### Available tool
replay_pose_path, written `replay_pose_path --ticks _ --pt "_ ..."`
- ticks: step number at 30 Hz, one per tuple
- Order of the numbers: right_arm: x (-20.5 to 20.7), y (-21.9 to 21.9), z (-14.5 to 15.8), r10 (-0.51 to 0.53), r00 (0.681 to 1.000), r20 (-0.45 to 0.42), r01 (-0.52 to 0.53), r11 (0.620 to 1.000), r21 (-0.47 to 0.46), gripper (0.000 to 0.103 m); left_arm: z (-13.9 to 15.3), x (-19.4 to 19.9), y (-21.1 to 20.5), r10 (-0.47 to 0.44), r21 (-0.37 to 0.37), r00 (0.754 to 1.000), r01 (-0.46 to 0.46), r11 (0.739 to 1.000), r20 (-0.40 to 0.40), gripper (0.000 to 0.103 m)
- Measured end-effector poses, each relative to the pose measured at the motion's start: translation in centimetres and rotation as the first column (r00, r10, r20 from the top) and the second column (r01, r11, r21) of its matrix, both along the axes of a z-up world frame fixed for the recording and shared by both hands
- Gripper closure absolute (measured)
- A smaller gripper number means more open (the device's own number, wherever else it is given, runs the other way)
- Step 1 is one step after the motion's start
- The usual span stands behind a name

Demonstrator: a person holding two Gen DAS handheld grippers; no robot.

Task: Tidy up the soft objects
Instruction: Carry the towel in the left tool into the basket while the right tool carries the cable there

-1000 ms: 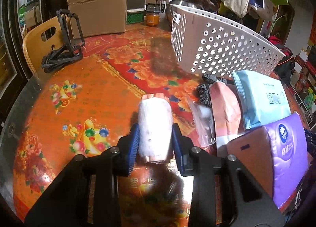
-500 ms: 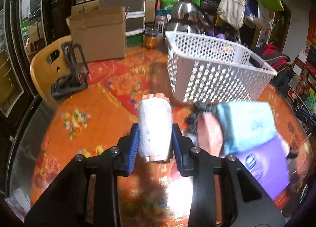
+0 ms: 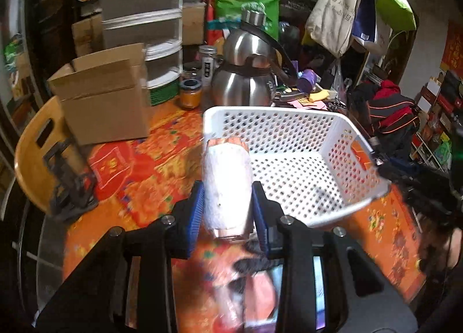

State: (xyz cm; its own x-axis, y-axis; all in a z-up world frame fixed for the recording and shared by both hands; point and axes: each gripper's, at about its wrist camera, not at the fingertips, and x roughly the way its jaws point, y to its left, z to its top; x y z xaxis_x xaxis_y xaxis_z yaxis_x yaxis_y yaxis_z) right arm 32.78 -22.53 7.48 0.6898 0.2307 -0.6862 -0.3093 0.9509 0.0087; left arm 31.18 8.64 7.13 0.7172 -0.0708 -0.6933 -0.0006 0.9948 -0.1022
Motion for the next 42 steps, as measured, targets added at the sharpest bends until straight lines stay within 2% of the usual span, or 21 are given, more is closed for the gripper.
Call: replay_pose_path --ticks 5,8,11,13,21,31,33,34,35,36,39,42 --pt "4.4 1.8 -1.0 0.006 0.998 -0.065 -0.008 0.999 -0.035 0.066 0.7 7.2 -2.7 -0.030 0.033 0.994 0.033 0.999 -0.103 0.073" --pt "6.3 2.7 -2.2 -0.012 0.994 -0.107 0.001 0.995 -0.096 0.066 -0.7 10.6 -4.2 -0.023 0.061 0.985 0.034 0.998 -0.172 0.073" --pt "7.8 3.0 -3.7 -0.008 0.985 -0.172 -0.007 0.996 -0.090 0.066 -2.3 13.0 -5.2 -0.015 0.084 0.974 0.035 0.996 -0.225 0.073" --pt "8.5 3.7 -4.6 -0.008 0.982 -0.191 -0.018 0.990 -0.139 0.066 -3.3 14.4 -6.2 -0.011 0.106 0.968 0.039 0.994 -0.252 0.073" --pt "9.1 4.8 -6.1 -0.038 0.976 -0.216 -0.003 0.982 -0.186 0.066 -6.8 15.9 -7.5 -0.001 0.144 0.944 0.052 0.988 -0.331 0.073" --pt "9.0 4.8 -5.9 -0.046 0.978 -0.202 0.009 0.984 -0.179 0.066 -7.7 15.6 -6.8 0.002 0.123 0.943 0.041 0.992 -0.333 0.072" --pt "8.8 4.6 -5.5 -0.049 0.982 -0.182 0.016 0.984 -0.177 0.062 -7.4 15.4 -6.5 -0.006 0.097 0.947 0.040 0.995 -0.320 0.064" --pt "8.7 4.5 -5.3 -0.050 0.984 -0.173 0.019 0.984 -0.177 0.055 -7.2 15.2 -6.4 -0.022 0.075 0.951 0.047 0.996 -0.308 0.060" --pt "8.5 4.4 -5.0 -0.051 0.986 -0.161 0.022 0.984 -0.175 0.044 -7.0 15.0 -6.4 -0.030 0.071 0.954 0.053 0.996 -0.299 0.050" --pt "8.3 4.3 -4.7 -0.054 0.987 -0.149 0.027 0.984 -0.175 0.040 -6.9 14.9 -6.5 -0.029 0.077 0.955 0.054 0.996 -0.294 0.040" --pt "7.7 3.3 -3.6 -0.064 0.991 -0.120 0.048 0.991 -0.126 0.037 -6.0 13.8 -6.6 -0.025 0.096 0.969 0.050 0.994 -0.246 0.024" --pt "6.9 2.1 -2.5 -0.076 0.993 -0.089 0.068 0.993 -0.094 0.028 -4.3 12.4 -6.1 -0.007 0.100 0.984 0.025 0.995 -0.176 0.013"
